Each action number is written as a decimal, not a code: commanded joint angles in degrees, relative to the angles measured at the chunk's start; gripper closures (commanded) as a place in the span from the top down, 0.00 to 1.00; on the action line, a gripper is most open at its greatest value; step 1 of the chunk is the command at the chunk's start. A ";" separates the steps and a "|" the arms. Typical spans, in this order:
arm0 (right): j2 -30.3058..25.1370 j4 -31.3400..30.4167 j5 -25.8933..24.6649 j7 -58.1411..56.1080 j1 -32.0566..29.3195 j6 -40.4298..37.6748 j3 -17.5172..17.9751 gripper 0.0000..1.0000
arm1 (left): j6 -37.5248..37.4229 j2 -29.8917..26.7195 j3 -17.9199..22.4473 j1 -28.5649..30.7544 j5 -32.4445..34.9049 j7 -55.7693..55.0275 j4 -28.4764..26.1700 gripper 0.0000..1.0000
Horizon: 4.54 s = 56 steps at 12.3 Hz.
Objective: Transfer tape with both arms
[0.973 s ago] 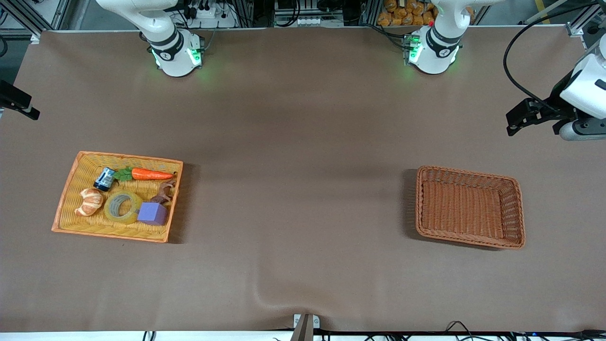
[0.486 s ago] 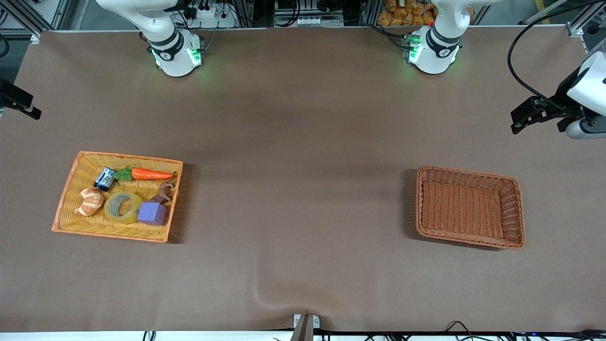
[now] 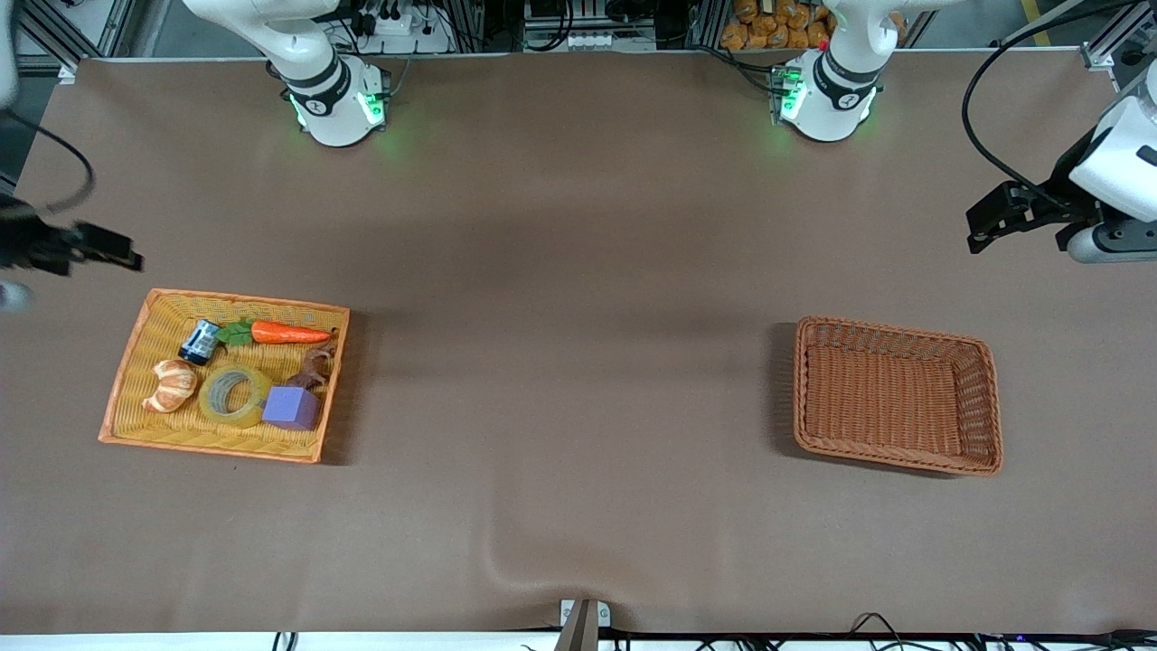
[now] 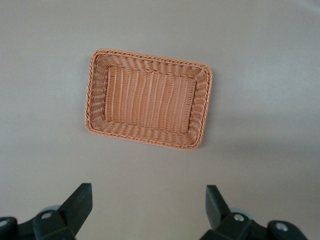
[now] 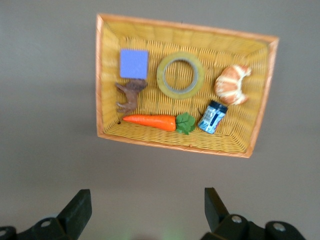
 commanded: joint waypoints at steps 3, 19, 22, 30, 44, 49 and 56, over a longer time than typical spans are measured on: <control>19.24 6.43 0.30 -0.80 -0.96 6.02 -0.33 1.00 | 0.15 0.06 -0.04 0.01 -1.75 0.06 0.31 1.00; 33.96 4.49 7.51 -27.34 -7.56 29.79 -0.24 0.00 | 2.44 1.38 0.22 0.45 -1.93 -0.03 -0.13 1.00; 33.96 4.49 7.51 -27.17 -7.39 29.70 -0.24 0.00 | 2.88 2.86 0.13 0.01 -1.93 -0.03 -0.05 1.00; 25.63 12.12 10.06 -27.00 -8.01 11.01 0.29 0.00 | 6.75 7.89 -0.40 -3.07 -1.76 -3.02 -0.22 1.00; 34.48 16.01 6.40 -16.33 32.77 40.86 9.61 0.14 | 19.82 20.87 -0.57 -9.56 -1.93 -14.51 -0.66 1.00; 28.01 11.98 2.85 -11.43 26.22 36.32 9.25 1.00 | 25.02 25.63 -0.57 -14.84 -1.40 -22.86 -2.33 1.00; 14.49 8.21 2.50 -18.20 5.11 12.39 8.90 1.00 | 43.72 43.89 1.53 -29.16 -0.88 -47.04 7.49 1.00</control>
